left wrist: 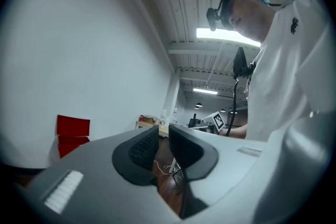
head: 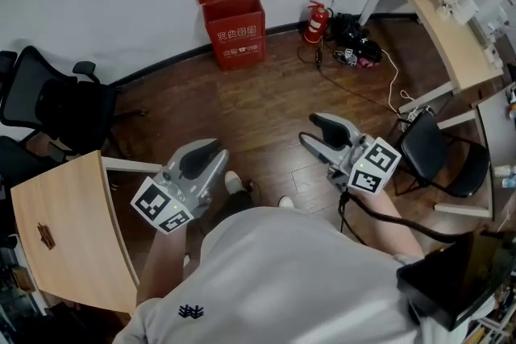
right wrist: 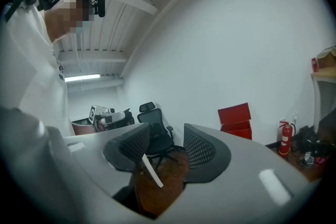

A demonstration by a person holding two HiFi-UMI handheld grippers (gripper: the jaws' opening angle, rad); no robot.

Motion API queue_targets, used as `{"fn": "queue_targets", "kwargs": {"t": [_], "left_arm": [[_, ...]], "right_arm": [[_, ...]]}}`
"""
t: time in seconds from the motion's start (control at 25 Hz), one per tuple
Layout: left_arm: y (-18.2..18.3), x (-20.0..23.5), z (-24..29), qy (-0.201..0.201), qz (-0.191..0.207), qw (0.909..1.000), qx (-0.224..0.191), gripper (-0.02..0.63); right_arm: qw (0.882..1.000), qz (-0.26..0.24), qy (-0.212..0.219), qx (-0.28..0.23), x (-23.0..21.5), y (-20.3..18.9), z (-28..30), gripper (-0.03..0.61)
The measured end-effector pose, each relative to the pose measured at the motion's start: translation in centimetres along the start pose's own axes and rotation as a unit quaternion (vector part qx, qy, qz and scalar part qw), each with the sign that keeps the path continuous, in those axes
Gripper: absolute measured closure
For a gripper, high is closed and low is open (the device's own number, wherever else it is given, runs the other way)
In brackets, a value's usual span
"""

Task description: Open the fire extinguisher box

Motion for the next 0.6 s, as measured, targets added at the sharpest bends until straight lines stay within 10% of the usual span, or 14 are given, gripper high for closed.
{"fn": "queue_targets", "kwargs": {"t": [0.6], "left_arm": [[3.8, -13.2, 7.0, -0.127, 0.078, 0.9888, -0.011, 0.505]], "right_arm": [[0.998, -0.038, 0.032, -0.037, 3.6, 0.4, -7.2, 0.371]]}}
Point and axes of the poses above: the fingertips, and each gripper's own axes: z forward along the fingers, x to its left, y out of its top, the point moved 8 cm from there along -z, backward along the fingers, and after that the axes turned 10 degrees about x, right-handed, at the moved point
